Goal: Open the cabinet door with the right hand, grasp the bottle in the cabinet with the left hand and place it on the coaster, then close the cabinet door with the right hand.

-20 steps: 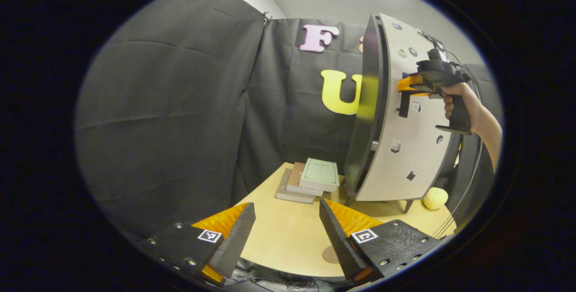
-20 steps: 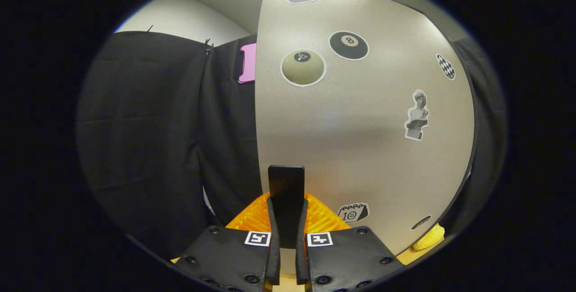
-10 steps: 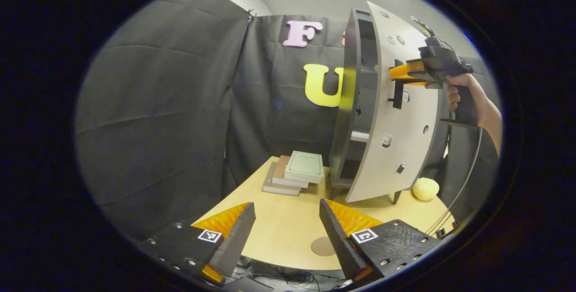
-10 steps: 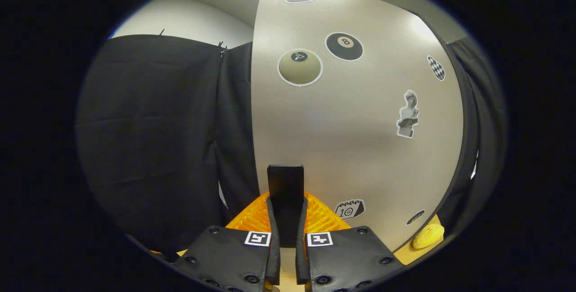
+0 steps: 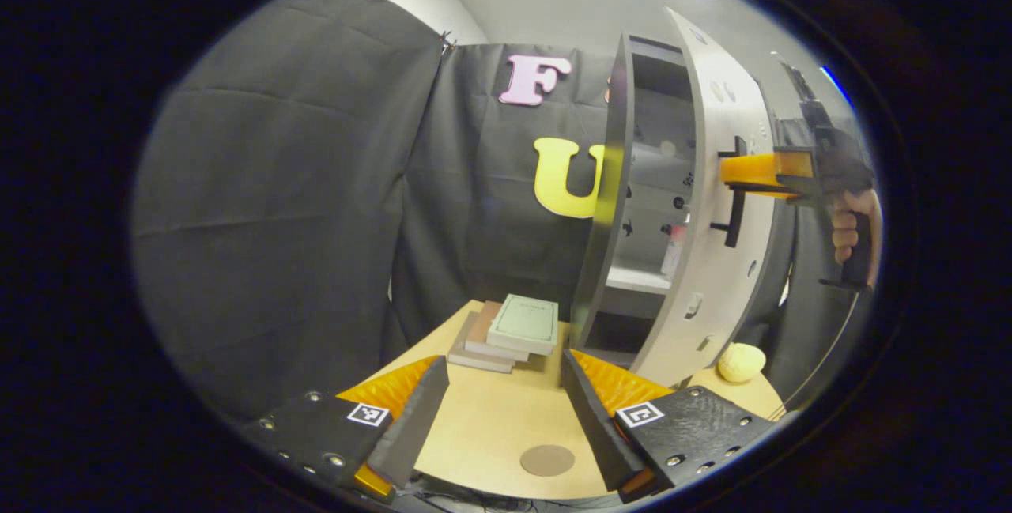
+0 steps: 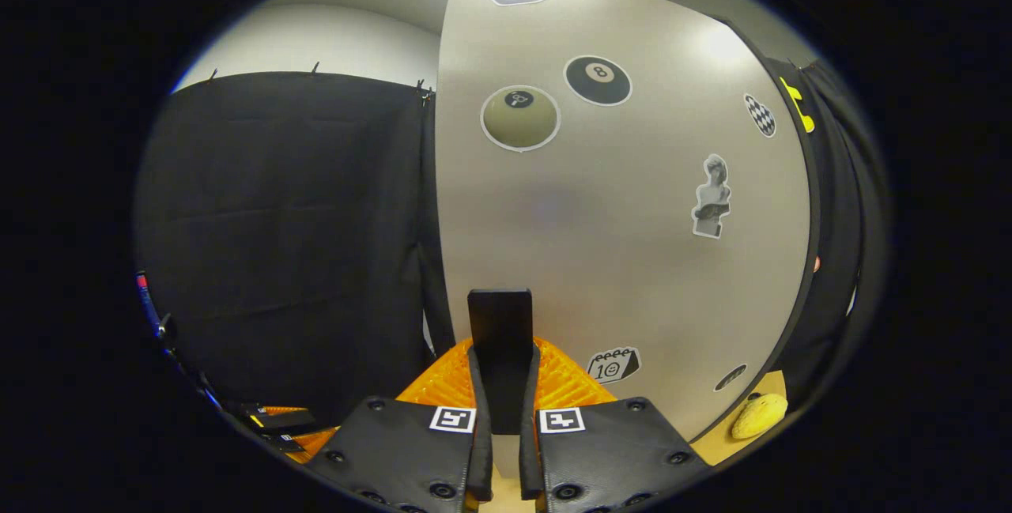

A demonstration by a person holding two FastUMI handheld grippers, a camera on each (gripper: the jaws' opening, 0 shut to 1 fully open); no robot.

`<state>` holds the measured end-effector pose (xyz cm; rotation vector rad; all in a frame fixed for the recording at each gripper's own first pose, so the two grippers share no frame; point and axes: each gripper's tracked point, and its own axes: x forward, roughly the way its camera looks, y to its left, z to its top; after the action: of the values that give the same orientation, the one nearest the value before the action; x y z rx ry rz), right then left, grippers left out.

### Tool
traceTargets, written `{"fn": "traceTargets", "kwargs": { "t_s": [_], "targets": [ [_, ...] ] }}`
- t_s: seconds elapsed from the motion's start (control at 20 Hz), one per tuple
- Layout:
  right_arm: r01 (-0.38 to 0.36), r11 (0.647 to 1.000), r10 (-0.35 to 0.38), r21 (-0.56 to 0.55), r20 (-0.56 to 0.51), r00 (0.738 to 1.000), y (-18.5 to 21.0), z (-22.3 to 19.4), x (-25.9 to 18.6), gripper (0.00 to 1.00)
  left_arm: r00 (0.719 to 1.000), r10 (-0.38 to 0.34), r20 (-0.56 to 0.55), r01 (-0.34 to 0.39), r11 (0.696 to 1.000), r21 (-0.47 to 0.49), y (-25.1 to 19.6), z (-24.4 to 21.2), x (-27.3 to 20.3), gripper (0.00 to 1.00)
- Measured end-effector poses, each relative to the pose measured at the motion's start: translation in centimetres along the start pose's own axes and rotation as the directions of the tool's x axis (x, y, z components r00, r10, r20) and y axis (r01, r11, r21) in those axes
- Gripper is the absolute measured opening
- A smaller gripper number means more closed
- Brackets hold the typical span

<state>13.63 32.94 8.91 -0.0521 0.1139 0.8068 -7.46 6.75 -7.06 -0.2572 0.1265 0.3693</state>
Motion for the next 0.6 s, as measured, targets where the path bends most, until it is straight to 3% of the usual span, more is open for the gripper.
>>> {"fn": "traceTargets", "kwargs": {
  "t_s": [0.3,0.6],
  "targets": [
    [-0.089,0.996,0.089,-0.001,0.014,0.996,-0.3,0.1,-0.1,0.16,0.997,0.040,0.062,-0.038,0.999,-0.032,-4.9,2.4,-1.4,0.87],
    [-0.140,0.990,0.140,0.001,0.035,0.990,-0.5,0.4,-0.5,0.15,0.997,0.030,0.075,-0.033,0.998,0.044,-10.5,2.3,-3.1,0.86]
  ]
}}
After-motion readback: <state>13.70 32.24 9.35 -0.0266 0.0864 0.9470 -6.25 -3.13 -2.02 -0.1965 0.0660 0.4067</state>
